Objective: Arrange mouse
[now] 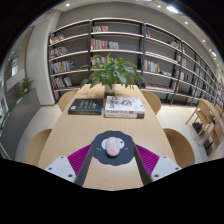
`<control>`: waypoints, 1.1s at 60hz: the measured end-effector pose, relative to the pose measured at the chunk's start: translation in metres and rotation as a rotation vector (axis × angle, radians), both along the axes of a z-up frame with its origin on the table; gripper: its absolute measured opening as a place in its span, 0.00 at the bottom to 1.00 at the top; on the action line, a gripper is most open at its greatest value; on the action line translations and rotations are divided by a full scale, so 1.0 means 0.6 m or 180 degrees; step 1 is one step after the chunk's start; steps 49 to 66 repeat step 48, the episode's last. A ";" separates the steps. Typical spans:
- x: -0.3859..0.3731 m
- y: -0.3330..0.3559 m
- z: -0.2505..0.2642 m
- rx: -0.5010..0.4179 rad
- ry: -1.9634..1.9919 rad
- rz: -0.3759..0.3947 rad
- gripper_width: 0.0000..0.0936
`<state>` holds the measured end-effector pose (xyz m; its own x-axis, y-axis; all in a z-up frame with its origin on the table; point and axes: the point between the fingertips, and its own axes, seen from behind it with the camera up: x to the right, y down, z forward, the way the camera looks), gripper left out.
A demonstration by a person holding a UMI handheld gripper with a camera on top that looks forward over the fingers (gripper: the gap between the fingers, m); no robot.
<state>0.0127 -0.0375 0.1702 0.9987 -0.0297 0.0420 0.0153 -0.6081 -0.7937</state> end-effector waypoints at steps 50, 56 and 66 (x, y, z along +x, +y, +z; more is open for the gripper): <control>-0.016 -0.328 0.011 -0.0029 0.0141 0.0035 0.86; -0.016 -0.328 0.011 -0.0029 0.0141 0.0035 0.86; -0.016 -0.328 0.011 -0.0029 0.0141 0.0035 0.86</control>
